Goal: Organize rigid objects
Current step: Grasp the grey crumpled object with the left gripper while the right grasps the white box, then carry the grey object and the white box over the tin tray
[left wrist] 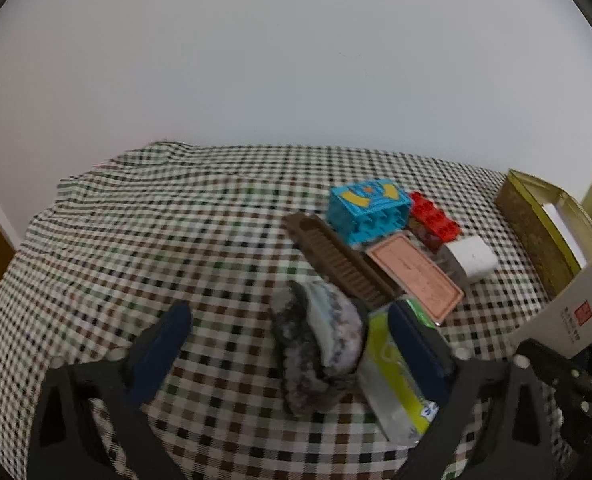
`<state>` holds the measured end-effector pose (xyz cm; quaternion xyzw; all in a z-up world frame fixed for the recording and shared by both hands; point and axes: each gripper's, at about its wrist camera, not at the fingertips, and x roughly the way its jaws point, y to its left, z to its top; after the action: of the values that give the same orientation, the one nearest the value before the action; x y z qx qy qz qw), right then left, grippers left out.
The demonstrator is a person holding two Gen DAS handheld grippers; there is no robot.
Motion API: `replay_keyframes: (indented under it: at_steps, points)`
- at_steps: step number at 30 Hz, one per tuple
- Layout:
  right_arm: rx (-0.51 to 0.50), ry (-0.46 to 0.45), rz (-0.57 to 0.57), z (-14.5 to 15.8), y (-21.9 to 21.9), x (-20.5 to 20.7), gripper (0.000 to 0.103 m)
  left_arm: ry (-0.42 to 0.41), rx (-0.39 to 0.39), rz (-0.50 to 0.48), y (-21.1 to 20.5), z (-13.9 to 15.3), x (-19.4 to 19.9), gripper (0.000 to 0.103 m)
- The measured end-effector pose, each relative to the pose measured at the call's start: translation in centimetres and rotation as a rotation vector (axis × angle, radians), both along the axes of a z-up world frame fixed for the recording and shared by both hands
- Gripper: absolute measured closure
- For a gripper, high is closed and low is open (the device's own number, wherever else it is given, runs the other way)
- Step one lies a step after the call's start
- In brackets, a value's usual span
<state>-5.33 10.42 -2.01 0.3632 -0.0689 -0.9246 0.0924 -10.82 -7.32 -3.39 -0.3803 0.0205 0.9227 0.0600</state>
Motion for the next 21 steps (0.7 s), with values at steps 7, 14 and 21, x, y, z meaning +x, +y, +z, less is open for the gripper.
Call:
replay_keyframes:
  at_steps: [7,14,21]
  points:
    - [-0.031,0.018,0.005,0.3,0.1,1.0,0.074,-0.062,0.190,-0.008,-2.5,-0.7,-1.0,0.051]
    - [-0.058,-0.002,-0.006,0.0,0.5,0.6,0.074,-0.114,0.162,0.012,-2.6,-1.5,-1.6,0.055]
    - [-0.069,0.003,-0.019,-0.4,0.7,-0.1,0.074,-0.109,0.177,0.042,-3.2,-1.6,-1.3,0.075]
